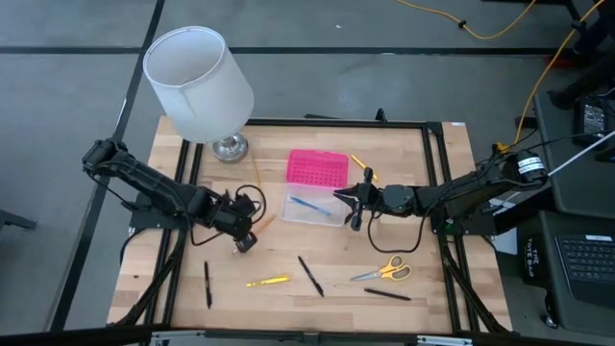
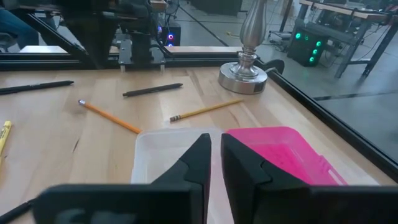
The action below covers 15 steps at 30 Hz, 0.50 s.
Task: Pick & place school supplies into a supply box
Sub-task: Put the orange pencil into the transparent supply box
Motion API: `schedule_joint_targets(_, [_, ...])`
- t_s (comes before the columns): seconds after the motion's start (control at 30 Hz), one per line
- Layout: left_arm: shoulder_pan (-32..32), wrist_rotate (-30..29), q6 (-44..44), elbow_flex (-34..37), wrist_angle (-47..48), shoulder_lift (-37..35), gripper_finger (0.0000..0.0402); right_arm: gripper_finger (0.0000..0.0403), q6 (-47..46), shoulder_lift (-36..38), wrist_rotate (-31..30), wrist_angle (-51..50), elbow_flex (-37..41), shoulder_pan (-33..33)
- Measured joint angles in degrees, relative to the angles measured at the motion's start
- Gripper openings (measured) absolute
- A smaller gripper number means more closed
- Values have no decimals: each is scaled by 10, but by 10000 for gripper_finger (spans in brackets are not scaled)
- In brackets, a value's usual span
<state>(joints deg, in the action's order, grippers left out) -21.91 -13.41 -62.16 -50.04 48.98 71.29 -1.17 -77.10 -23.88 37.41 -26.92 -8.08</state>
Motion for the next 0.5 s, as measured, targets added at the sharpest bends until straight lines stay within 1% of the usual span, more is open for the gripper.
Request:
schedule_joint_targets(0.17, [-1,0,-40,0,21,0,4,44,0,0,0,0,0,0])
schedule_joint_targets(0.5, [0,1,-41,0,21,0,4,44,0,0,0,0,0,0])
